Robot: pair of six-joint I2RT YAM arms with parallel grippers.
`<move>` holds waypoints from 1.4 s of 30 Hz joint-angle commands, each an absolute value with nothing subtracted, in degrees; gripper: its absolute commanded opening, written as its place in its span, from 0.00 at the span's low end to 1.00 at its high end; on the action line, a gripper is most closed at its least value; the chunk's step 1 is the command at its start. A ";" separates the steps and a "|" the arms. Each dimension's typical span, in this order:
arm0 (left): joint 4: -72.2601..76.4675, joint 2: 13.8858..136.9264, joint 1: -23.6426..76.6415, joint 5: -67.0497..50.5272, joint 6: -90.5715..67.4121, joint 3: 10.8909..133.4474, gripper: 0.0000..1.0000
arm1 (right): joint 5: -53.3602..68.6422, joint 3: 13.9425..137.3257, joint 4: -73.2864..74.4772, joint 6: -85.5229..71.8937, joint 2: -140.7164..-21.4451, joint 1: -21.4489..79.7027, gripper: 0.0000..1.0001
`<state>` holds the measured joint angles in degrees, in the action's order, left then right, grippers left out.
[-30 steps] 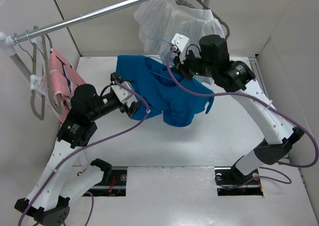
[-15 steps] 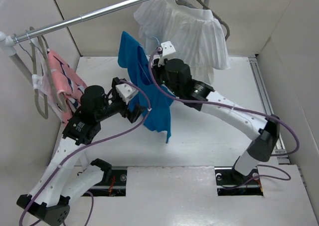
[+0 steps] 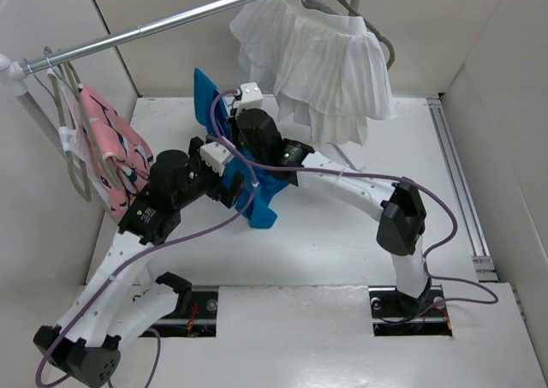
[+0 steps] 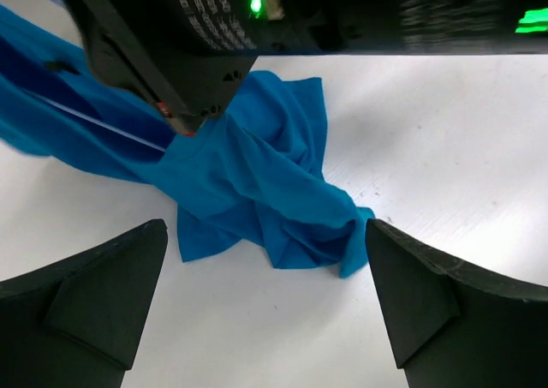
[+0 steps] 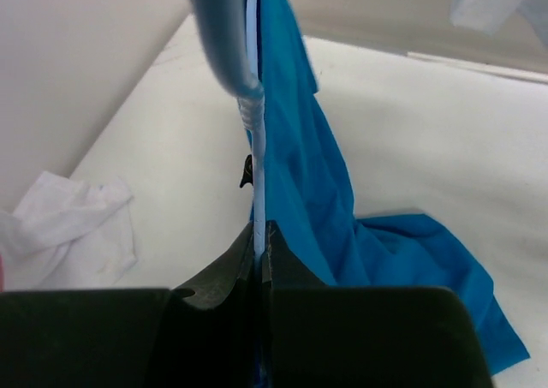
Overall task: Place the t-shirt on the hanger
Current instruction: Place tshirt on hanger
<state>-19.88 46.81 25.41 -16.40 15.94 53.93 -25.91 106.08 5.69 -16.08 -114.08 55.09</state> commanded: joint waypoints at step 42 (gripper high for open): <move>32.34 48.15 27.95 -2.04 31.02 23.12 1.00 | -31.73 103.18 -17.94 -29.79 -112.15 59.50 0.00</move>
<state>26.63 45.95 27.66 -6.13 28.08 23.94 -32.97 100.42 -13.72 -27.20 -114.98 57.69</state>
